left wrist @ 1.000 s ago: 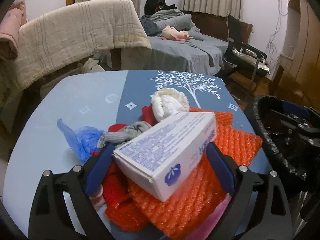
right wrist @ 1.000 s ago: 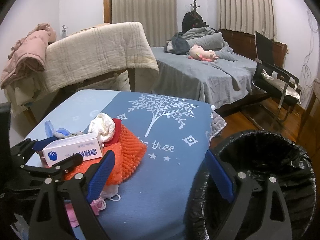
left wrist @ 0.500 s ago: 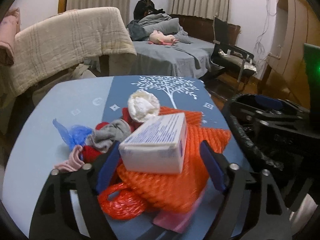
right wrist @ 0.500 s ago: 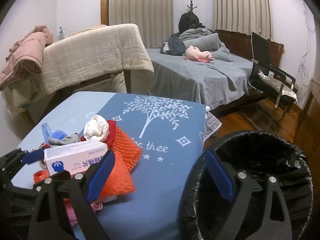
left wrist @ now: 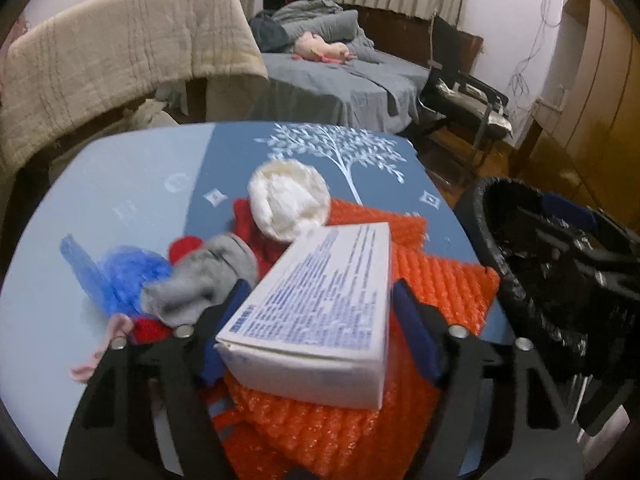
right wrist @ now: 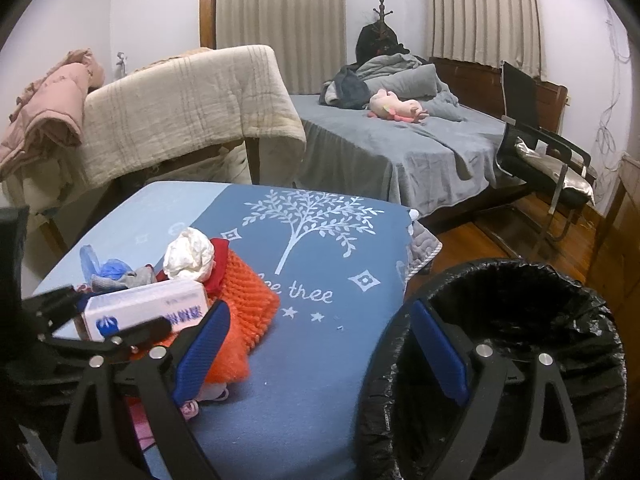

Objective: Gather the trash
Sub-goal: 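Lift the tissue box with the left tool while the right tool grasps white tissue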

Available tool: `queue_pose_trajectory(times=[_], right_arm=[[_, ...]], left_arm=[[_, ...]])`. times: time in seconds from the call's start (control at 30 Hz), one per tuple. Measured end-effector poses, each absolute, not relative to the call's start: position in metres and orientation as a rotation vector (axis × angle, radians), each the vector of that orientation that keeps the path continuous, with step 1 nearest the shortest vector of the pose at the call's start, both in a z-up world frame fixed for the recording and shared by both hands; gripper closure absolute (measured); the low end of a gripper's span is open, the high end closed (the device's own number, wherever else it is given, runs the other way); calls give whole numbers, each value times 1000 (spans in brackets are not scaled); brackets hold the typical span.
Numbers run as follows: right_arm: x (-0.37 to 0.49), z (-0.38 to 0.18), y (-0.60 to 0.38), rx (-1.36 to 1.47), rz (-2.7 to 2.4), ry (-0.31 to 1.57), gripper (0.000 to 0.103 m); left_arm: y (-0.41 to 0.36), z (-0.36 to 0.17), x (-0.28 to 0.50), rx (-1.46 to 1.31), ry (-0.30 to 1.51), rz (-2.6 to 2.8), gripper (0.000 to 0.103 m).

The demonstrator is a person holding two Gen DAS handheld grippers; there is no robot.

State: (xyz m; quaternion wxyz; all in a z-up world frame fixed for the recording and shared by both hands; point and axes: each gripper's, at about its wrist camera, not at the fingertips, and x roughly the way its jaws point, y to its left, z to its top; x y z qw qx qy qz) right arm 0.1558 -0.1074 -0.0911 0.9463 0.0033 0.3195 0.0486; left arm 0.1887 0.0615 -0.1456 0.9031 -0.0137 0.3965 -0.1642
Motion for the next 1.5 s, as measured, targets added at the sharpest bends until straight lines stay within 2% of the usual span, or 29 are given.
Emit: queue_pose_trajectory(times=[0.27,0.73,0.83,1.13,1.33,1.5], right_arm=[[156,-90,-106,3,102,647,13],[155,-83,-99,-9,126,633,13],[167,-78,-94,8,143,624,13],[219,-82,-43,23,271,641,14],[247,-102,-8,-35,336,721,26],[261,-124,4,-75,370,804,45]], left_arm=[[57,-136,174,-30,744,-314,46],[75,-114,158,-18,642,-177,47],[82,-101,155,-8,577,-125,47],[116,-93,174,13,527,15,47],[136,-92,181,5,515,58,47],[138,-95,185,4,520,59,47]])
